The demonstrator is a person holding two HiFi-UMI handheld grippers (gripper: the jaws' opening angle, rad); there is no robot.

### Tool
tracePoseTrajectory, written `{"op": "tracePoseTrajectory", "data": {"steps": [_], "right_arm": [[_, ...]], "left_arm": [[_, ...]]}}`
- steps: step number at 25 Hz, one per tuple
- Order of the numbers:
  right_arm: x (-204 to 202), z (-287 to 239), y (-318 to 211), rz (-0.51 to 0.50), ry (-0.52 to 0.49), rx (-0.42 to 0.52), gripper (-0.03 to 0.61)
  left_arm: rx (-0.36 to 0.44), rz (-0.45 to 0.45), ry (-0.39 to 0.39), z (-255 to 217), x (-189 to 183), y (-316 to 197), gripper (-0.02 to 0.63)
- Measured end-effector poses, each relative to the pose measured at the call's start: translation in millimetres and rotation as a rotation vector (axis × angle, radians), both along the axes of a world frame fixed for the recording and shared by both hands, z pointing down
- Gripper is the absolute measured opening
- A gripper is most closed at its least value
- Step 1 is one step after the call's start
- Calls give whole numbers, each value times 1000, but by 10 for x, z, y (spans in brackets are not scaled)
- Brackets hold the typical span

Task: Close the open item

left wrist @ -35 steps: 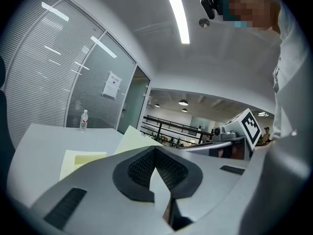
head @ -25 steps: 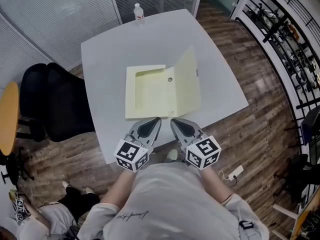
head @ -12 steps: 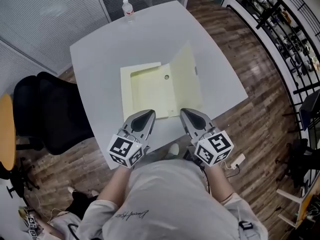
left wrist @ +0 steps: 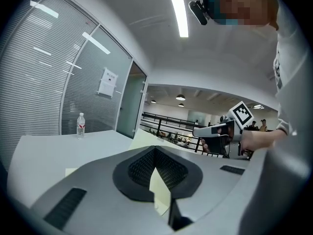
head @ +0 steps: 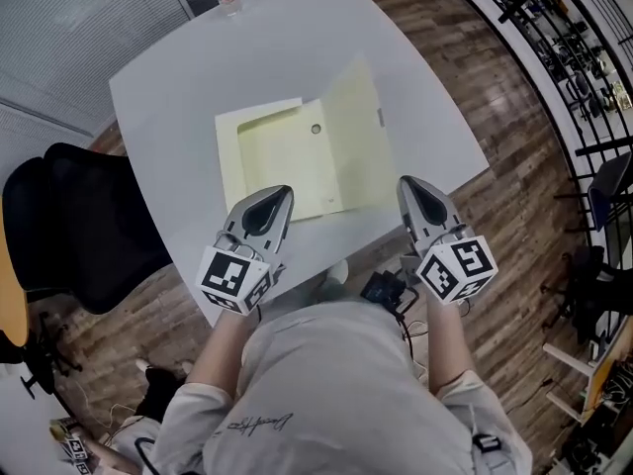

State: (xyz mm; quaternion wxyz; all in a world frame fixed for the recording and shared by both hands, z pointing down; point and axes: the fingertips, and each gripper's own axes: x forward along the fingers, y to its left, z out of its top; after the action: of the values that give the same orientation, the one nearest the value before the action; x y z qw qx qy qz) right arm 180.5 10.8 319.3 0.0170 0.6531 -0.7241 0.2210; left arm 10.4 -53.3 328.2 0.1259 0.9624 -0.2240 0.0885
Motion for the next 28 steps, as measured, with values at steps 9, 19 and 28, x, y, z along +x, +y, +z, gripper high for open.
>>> {"op": "tracePoseTrajectory", "data": {"steps": [9,19,28], "right_arm": [[443,288,-27,79,23,-65,12],[625,781,-169,53,-9,-137,12],[621,1105,-358,-22,-1,-171,12]], "left_arm": [[-44,2,-12,170,22,-55,9],[-100,4,-44,445,38,-69,8],[-131,-24,-56,624,-47,-183,9]]}}
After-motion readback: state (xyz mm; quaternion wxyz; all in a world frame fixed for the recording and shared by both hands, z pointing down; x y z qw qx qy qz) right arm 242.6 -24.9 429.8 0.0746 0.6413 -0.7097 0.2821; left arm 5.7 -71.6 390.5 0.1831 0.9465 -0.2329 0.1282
